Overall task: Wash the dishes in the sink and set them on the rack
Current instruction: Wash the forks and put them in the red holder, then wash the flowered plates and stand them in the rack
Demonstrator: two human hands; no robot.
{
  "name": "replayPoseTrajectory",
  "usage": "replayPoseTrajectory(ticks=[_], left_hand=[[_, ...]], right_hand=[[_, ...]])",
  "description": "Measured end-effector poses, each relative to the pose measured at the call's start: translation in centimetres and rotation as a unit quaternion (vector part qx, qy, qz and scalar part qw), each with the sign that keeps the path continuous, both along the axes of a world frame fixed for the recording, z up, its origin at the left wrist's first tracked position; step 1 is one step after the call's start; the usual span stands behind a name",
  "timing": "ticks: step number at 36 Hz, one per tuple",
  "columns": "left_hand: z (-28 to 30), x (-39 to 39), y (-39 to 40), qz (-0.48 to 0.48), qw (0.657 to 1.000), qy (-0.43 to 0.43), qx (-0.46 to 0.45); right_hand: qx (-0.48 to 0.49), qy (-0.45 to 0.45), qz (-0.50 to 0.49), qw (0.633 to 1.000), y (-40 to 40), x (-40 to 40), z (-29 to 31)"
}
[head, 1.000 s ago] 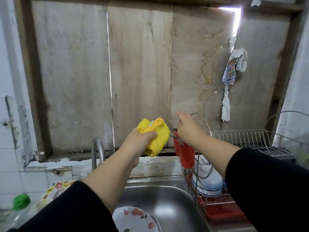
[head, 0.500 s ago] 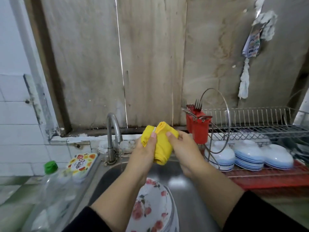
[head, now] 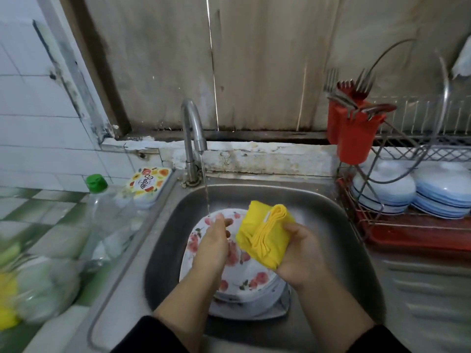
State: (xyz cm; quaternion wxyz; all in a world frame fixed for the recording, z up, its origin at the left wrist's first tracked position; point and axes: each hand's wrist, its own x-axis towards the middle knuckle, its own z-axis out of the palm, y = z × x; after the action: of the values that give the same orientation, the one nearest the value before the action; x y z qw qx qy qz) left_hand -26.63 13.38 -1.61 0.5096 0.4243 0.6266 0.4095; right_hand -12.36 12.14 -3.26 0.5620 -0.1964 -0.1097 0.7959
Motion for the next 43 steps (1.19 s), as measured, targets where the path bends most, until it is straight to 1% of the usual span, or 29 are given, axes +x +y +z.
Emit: replayPoseTrajectory(ticks=[3,5,7,11,13,15,20,27,30,32,34,36,40,43], left_hand=[[-2.7,-1.2,0.1,0.080,0.988,0.128,-0.026],[-3.9,-1.8,-0.1,0.125,0.971,0.185,-0.082],[-4.7,-2.2,0.0,0.130,0.958,0.219,-0.132],[-5.8,-2.6,0.7,0.111,0.944,0.261,-0.172],[-6.1,-2.8,1.0,0.101,0.940,0.263,-0.191],[-6.6,-3.1,1.2,0.103,0.943,0.253,-0.192],[-7.2,-3.5,1.4,0.119,0.948,0.220,-0.195],[-7.0,-3.3,1.7,0.120,0.938,0.253,-0.203],[-6.9,-3.3,1.5,0.113,0.939,0.268,-0.185],[-6.9,-3.6,1.5,0.113,0.943,0.272,-0.157],[-6.7,-3.8,1.3,0.123,0.951,0.254,-0.124],[-6.5,-4.0,1.1,0.139,0.962,0.214,-0.097],[-6.0,-3.9,0.8,0.167,0.982,0.086,-0.033],[-5.5,-3.6,0.9,0.192,0.981,-0.017,-0.015]], right_hand=[[0.003,0.023,0.013,1.000,-0.3,0.2,-1.4],[0.002,0.041,0.016,0.999,-0.4,0.3,-1.8],[-0.004,0.049,0.015,0.999,-0.4,0.3,-1.9],[-0.012,0.045,0.011,0.999,-0.1,0.3,-2.2],[-0.017,0.028,0.007,0.999,0.1,0.2,-2.6],[-0.024,0.003,0.003,1.000,0.3,0.0,-2.9],[-0.033,0.005,-0.002,0.999,0.4,-0.5,-3.1],[-0.057,-0.007,-0.026,0.998,0.2,-0.6,-2.6],[-0.061,-0.003,-0.038,0.997,0.1,-0.6,-2.6],[-0.062,-0.004,-0.045,0.997,0.1,-0.5,-2.6],[-0.060,0.002,-0.051,0.997,0.0,-0.4,-2.5],[-0.055,0.008,-0.054,0.997,0.0,-0.3,-2.4],[-0.048,0.019,-0.056,0.997,-0.1,-0.1,-2.1],[-0.046,0.022,-0.064,0.997,-0.1,-0.1,-2.0]])
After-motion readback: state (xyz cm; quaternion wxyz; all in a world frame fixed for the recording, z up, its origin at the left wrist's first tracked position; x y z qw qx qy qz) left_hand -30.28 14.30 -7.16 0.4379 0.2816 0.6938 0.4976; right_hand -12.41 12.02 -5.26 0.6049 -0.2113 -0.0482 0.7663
